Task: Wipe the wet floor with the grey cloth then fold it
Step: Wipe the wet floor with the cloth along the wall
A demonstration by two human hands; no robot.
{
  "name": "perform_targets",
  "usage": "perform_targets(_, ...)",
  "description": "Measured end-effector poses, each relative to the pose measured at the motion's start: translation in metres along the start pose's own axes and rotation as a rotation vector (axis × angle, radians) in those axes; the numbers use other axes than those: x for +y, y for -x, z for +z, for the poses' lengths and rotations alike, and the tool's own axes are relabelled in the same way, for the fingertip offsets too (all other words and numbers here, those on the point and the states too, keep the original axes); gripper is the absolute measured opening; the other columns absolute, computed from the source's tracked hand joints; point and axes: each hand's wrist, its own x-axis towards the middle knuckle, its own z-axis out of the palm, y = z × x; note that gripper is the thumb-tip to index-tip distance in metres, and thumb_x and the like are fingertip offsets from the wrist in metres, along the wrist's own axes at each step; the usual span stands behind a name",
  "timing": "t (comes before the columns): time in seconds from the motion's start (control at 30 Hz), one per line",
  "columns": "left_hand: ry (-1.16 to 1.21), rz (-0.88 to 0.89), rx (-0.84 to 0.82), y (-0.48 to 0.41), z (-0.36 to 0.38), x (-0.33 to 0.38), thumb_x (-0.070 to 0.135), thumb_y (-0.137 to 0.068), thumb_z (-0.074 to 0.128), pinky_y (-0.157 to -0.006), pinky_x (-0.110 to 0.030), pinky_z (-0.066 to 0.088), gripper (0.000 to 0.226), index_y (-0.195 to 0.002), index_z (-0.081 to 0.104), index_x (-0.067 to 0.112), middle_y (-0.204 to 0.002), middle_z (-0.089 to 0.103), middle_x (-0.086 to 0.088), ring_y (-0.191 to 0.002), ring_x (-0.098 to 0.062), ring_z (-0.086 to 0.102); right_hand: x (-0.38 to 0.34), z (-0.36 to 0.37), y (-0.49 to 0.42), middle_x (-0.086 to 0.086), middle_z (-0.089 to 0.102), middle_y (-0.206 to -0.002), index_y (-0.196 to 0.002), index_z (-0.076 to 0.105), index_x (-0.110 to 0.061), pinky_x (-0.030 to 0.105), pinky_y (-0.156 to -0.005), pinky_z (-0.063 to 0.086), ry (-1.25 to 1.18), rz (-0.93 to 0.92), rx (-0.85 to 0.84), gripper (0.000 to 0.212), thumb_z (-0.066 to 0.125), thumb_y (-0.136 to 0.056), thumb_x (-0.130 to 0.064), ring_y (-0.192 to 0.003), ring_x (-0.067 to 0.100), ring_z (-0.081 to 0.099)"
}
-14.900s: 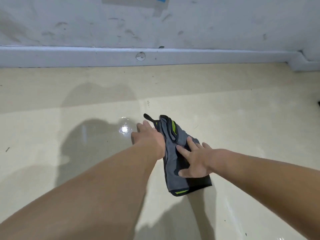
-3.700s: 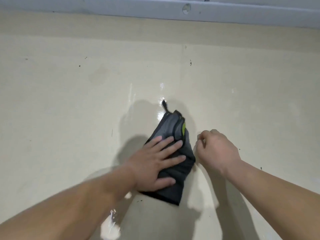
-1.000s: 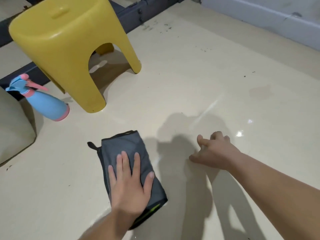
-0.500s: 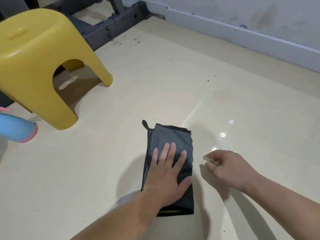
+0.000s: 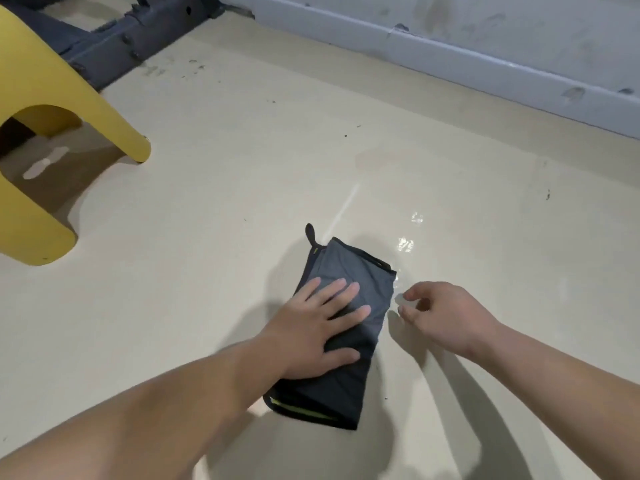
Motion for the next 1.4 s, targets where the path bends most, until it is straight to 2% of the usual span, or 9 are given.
perform_targets(0.27,0.059,-0.064,0.028,-0.039,0.01,0.1,0.072,-0.097,0.012,-0.122,-0.059,-0.01,0.077,-0.162,-0.003,0.034,-0.17,-0.018,-0.004,-0.153,-0.026,-0.027,0.074,-0.01,0.035,-0.012,0.067,-0.107,-0.115,0.066,-0.037,0.034,-0.088,0.055,0.061,0.154,-0.022,0.027,0.056,-0.093,-0.051,-0.097,0.016,0.066)
perform_targets(0.47,0.039,0.17,-0.03,-0.086,0.018,0.228,0.068,-0.1,0.016,-0.121,-0.059,-0.013,0.077,-0.164,0.011,0.025,-0.17,-0.014,-0.011,-0.155,-0.032,-0.022,0.148,-0.027,0.086,-0.01,0.067,-0.082,-0.085,0.063,-0.028,0.037,-0.079,0.058,0.112,0.311,0.016,0.025,0.051,-0.092,-0.048,-0.08,0.014,0.066)
perform_targets(0.63,0.07,0.416,-0.04,-0.084,0.024,0.278,0.064,-0.1,0.02,-0.122,-0.057,-0.014,0.076,-0.163,0.011,0.022,-0.17,-0.015,-0.009,-0.155,-0.028,-0.023,0.205,-0.025,0.137,-0.003,0.058,-0.097,-0.102,0.046,-0.022,0.039,-0.077,0.051,0.058,0.419,0.085,0.015,0.052,-0.093,-0.032,-0.085,0.02,0.06)
perform_targets(0.8,0.339,0.36,0.075,-0.09,0.017,0.265,0.022,-0.095,0.037,-0.127,-0.051,0.005,0.065,-0.158,0.029,0.007,-0.17,0.009,-0.015,-0.158,-0.03,-0.001,0.221,0.011,0.162,0.002,0.039,-0.143,-0.148,0.039,-0.019,0.039,-0.104,0.047,0.01,0.147,0.315,0.058,0.055,-0.093,-0.021,-0.134,0.023,0.043)
perform_targets(0.9,0.358,0.25,0.109,-0.093,0.005,0.253,0.024,-0.087,0.024,-0.127,-0.052,0.009,0.072,-0.156,0.033,0.007,-0.169,0.016,-0.016,-0.158,-0.032,0.004,0.2,0.043,0.149,0.013,0.023,-0.163,-0.159,0.022,-0.005,0.036,-0.125,0.023,-0.007,-0.004,0.262,0.074,0.048,-0.094,-0.029,-0.153,0.028,0.018)
perform_targets(1.0,0.294,0.132,-0.021,-0.089,-0.015,0.246,0.03,-0.082,0.012,-0.127,-0.048,-0.002,0.082,-0.161,0.02,0.009,-0.17,0.002,-0.015,-0.157,-0.031,-0.006,0.183,0.069,0.132,0.013,-0.036,-0.162,-0.155,-0.025,-0.011,0.042,-0.123,-0.018,0.089,0.101,0.069,0.091,0.015,-0.093,-0.065,-0.15,0.032,-0.035)
perform_targets(1.07,0.172,0.131,-0.064,-0.08,-0.019,0.242,0.029,-0.083,0.018,-0.126,-0.048,0.0,0.08,-0.161,0.014,0.01,-0.169,0.0,-0.017,-0.157,-0.032,-0.007,0.182,0.072,0.123,0.011,-0.053,-0.15,-0.146,-0.039,-0.019,0.048,-0.119,-0.025,0.164,0.175,-0.062,0.093,0.017,-0.094,-0.072,-0.138,0.029,-0.051)
perform_targets(1.23,0.0,0.113,-0.108,-0.058,-0.03,0.254,0.026,-0.085,0.046,-0.12,-0.044,0.025,0.065,-0.146,0.033,0.007,-0.15,0.032,-0.018,-0.145,-0.04,0.023,0.205,0.05,0.106,0.007,-0.056,-0.148,-0.145,-0.042,-0.025,0.049,-0.119,-0.026,0.236,0.05,-0.166,0.104,0.019,-0.087,-0.085,-0.137,0.027,-0.052)
perform_targets(1.4,0.087,-0.021,-0.11,-0.064,-0.071,0.293,0.027,-0.1,0.044,-0.127,-0.038,0.0,0.07,-0.159,0.01,0.014,-0.169,0.001,-0.013,-0.157,-0.03,-0.002,0.276,-0.001,0.087,0.003,-0.049,-0.154,-0.153,-0.034,-0.027,0.049,-0.121,-0.021,0.416,-0.16,-0.126,0.105,0.018,-0.086,-0.088,-0.144,0.023,-0.044)
